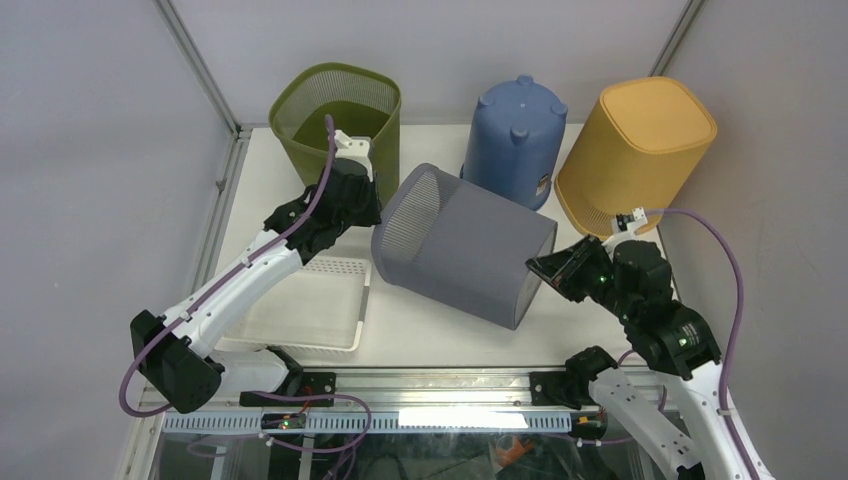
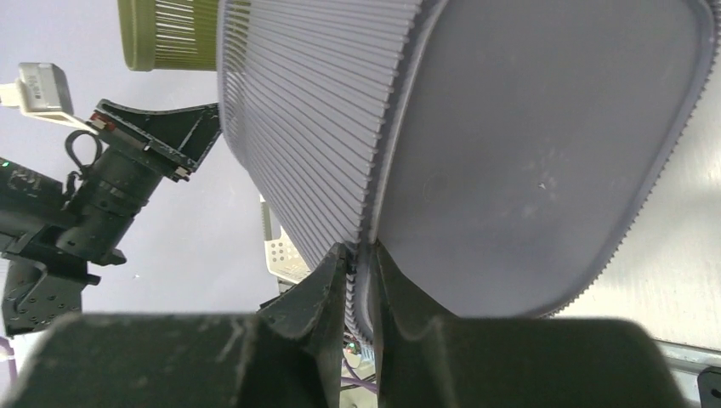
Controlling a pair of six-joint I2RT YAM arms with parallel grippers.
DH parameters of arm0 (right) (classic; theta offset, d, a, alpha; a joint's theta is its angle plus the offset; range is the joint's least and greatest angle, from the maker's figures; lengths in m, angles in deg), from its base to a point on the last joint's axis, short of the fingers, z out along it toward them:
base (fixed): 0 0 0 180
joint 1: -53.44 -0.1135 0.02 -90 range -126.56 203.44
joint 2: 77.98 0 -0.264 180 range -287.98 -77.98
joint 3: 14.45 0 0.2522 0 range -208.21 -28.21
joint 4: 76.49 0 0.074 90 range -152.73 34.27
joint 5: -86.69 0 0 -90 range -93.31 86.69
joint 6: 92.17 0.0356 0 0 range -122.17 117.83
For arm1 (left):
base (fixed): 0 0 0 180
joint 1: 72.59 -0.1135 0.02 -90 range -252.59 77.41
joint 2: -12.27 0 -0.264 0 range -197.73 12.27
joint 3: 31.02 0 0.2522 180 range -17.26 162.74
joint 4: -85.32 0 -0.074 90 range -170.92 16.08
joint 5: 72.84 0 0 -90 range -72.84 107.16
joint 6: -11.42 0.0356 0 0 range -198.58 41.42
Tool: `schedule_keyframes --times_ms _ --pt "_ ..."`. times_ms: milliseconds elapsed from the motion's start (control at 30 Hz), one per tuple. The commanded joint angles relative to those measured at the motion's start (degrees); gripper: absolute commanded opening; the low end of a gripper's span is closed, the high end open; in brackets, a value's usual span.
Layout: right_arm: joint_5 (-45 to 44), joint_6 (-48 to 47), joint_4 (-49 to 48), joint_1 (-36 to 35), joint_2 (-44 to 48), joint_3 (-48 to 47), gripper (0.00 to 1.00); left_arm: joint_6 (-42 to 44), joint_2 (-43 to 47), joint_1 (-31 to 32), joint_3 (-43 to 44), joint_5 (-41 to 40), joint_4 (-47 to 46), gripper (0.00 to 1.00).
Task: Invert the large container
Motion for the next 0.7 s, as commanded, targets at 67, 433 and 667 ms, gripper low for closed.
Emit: schedule_keyframes --times_ms 67,433,667 --pt "4.70 -1.81 -12.43 -0.18 -4.52 -8.34 0.14 -2.61 -2.84 1.10 -0.52 12.46 -6.31 0.22" --pt "4.87 -7.35 -14.57 -0.18 -16.09 -21.05 0.22 -5.40 -4.51 1.87 -1.64 17.62 -9.92 0.22" --pt "5.11 -7.55 -16.00 -0.18 -20.05 -20.69 0.39 -7.09 -4.72 2.59 -4.37 19.80 -12.42 0.22"
